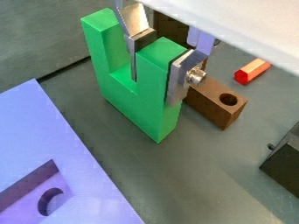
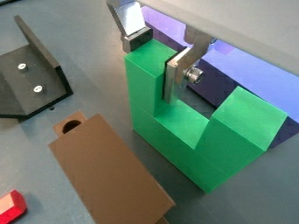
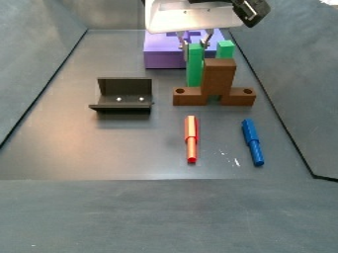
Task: Pick up the green object. Move up. Move to above the board. Insert the green object.
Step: Pick up the green object, then move up, then move to above the board.
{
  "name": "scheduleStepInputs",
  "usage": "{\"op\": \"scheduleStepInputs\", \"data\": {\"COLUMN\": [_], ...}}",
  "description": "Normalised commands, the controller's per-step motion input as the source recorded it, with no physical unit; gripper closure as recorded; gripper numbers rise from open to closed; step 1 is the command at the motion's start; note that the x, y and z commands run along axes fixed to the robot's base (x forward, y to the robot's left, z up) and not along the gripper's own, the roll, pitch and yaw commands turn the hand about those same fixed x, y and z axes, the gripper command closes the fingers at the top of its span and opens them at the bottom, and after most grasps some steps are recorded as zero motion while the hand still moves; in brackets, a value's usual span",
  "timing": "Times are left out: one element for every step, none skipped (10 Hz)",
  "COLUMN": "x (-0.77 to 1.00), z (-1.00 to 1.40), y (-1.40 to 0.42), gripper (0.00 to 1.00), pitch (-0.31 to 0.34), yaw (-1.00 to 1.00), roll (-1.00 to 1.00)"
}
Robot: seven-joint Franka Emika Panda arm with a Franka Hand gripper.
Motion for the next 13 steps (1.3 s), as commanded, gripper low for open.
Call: {"op": "scheduleStepInputs", "data": {"x": [0.00,0.00,0.00,0.00,0.00,-0.01,-0.03,0.01,0.00,-0.03,-0.05,0.01,0.05], "z": [0.00,0.00,0.00,0.00,0.83,0.82,0.52,0.23,1.40,1.40,1.40,1.40,0.90], "y": [0.00,0.00,0.00,0.00,0.00,-0.01,0.00,0.00,0.00,0.00,0.00,0.00,0.00], "gripper": [1.00,1.00,1.00,1.00,1.00,1.00,1.00,1.00,1.00,1.00,1.00,1.00,1.00], "pitch": [0.000,0.000,0.000,0.000,0.000,0.007,0.021,0.006,0.000,0.029,0.011,0.024,0.072], "yaw": [0.00,0.00,0.00,0.00,0.00,0.01,0.01,0.01,0.00,0.00,0.00,0.00,0.00], "roll": [0.00,0.00,0.00,0.00,0.00,0.00,0.00,0.00,0.00,0.00,0.00,0.01,0.01]}}
